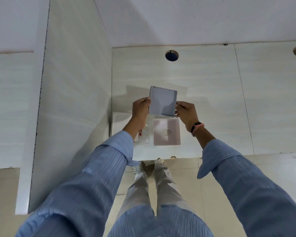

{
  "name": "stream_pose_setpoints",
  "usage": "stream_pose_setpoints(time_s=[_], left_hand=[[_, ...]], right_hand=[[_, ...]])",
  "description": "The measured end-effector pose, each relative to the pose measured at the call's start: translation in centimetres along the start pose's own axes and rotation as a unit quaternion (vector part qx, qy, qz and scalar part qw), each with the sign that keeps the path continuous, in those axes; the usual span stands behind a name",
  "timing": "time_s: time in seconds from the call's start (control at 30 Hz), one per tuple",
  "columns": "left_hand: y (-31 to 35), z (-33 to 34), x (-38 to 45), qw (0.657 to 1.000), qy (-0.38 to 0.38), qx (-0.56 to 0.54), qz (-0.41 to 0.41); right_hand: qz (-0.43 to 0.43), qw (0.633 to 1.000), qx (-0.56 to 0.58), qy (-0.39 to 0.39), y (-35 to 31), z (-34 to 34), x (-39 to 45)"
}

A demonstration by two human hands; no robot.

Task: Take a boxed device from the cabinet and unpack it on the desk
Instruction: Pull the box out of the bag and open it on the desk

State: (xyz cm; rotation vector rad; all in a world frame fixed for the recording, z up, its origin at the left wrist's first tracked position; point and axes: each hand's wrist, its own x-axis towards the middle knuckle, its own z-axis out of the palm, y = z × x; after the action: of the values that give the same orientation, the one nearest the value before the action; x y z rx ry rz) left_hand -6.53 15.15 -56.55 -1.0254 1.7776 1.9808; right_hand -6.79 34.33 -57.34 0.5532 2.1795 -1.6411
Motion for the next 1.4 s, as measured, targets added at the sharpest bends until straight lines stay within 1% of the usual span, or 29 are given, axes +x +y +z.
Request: stream_pose_setpoints(time_s=[0.03,0.13,0.23,0.3,0.5,0.57,0.6,0.67,0.7,0.77,0.8,0.83,0.9,0.93,1.0,1.1,1.17,1.23,1.4], left_hand=[[0.0,0.3,0.7,0.998,0.020,0.053,0.010],[-0.5,1.1,2.5,0.984,0.057,0.165,0.041],[-1.2,1.8,3.6,0.957,0.069,0.274,0.065],[-1.7,2.2,3.8,0.944,0.073,0.315,0.061],[-2.4,1.8,3.6,0.947,0.027,0.320,0.029],[-2.2,1.4,3.0,0.954,0.024,0.293,0.052],[-2.2,1.2,2.7,0.957,0.035,0.276,0.081],[-2.0,0.5,1.6,0.953,0.090,0.249,0.148],[-2.0,-0.2,0.8,0.950,0.124,0.230,0.173],[-3.0,-2.1,-0.9,0.938,0.186,0.206,0.207],[-4.0,-3.2,-1.9,0.926,0.218,0.214,0.221],[-4.9,-4.2,-3.0,0.914,0.242,0.234,0.226],[-6.9,-6.1,-4.9,0.897,0.264,0.283,0.215],[-7.8,-6.9,-5.6,0.889,0.263,0.313,0.206],[-9.2,-8.5,-6.2,0.874,0.233,0.375,0.204],[-10.1,-10.4,-6.2,0.868,0.159,0.438,0.171],[-10.2,-11.2,-5.7,0.864,0.126,0.463,0.153],[-10.4,-11.6,-5.1,0.867,0.116,0.460,0.151],[-10.5,-11.8,-4.7,0.884,0.118,0.428,0.146]], right_hand=[[0.000,1.000,-0.022,0.005,0.1,-0.1,0.7],[0.008,0.996,-0.085,0.018,1.2,-0.2,3.0],[0.020,0.988,-0.148,0.029,1.8,0.3,4.7],[0.028,0.984,-0.177,0.026,1.5,0.7,5.0],[0.054,0.981,-0.184,0.011,1.4,1.5,5.1],[0.065,0.982,-0.179,0.009,0.7,1.6,4.6],[0.053,0.981,-0.184,0.014,0.5,1.8,4.3],[0.004,0.981,-0.188,0.045,-0.6,2.6,2.9],[-0.022,0.983,-0.171,0.058,-1.3,3.4,1.8],[-0.056,0.986,-0.146,0.050,-1.8,5.5,-0.4],[-0.056,0.988,-0.140,0.032,-1.7,6.9,-1.3],[-0.039,0.991,-0.131,0.006,-1.5,8.3,-2.1],[0.013,0.993,-0.105,-0.044,-1.3,10.8,-3.8],[0.037,0.992,-0.102,-0.063,-1.1,11.9,-4.4],[0.089,0.987,-0.109,-0.076,-0.8,13.5,-5.3],[0.159,0.981,-0.066,-0.085,0.0,15.1,-5.9],[0.175,0.978,-0.033,-0.104,0.7,15.9,-5.8],[0.194,0.975,-0.012,-0.111,0.8,16.5,-5.9],[0.214,0.970,0.046,-0.110,1.8,17.8,-5.2]])
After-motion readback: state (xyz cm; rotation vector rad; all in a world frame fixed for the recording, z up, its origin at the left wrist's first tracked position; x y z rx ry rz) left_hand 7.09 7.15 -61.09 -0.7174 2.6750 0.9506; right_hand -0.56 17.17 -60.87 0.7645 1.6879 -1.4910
